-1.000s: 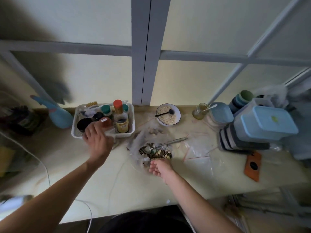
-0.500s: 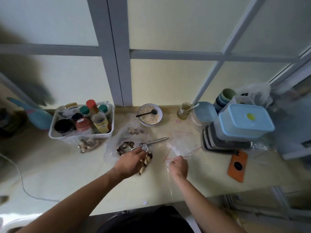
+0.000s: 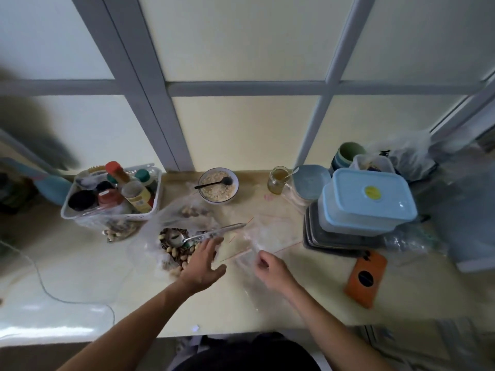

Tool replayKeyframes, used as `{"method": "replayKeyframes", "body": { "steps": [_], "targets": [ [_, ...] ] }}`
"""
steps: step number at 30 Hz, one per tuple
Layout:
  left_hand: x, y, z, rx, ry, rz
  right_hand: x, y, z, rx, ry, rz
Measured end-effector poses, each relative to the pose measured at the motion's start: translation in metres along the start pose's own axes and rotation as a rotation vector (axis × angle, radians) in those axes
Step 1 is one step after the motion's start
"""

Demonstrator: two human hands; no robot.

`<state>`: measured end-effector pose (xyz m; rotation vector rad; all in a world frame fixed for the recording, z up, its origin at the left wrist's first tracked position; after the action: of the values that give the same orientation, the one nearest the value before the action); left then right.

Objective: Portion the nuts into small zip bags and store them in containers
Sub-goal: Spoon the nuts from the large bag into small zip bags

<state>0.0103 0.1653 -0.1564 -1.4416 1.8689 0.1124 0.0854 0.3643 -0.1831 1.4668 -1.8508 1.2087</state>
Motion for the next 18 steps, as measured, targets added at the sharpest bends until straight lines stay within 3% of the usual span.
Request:
{"method": "replayKeyframes", "body": {
  "steps": [2,4,11,16,18],
  "targets": [
    [-0.006,-0.003,-0.003,0.052,-0.083,-0.049,0.022,0.002,0.006,0.224,0.085,-0.04],
    [-0.012,-0.008,-0.003,0.158,-0.22,-0.127,0.032,0.013,0.004,0.269,0.062,-0.074],
    [0.01,-0.033,-0.017,0.137,-0.779,-0.446,0.094,0.04,-0.017,-0.311,-0.321,-0.353],
    [0.025,-0.051,-0.032,0.039,-0.861,-0.527,0.131,0.043,0.035,-0.112,-0.128,-0.465],
    [0.027,-0.055,-0.034,0.056,-0.952,-0.531,0.139,0.037,0.043,-0.149,-0.168,-0.48]
  ]
}}
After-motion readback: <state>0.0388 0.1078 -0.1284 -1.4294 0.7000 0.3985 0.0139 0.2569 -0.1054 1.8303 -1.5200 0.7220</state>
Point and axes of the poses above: each hand's wrist, its own y-axis towards the middle knuckle, its own z-axis out of the palm, x = y × z, the point moved 8 cm from there along y, towards the middle knuckle, and after that the axes turned 10 degrees about -z, right-handed, at the moved point
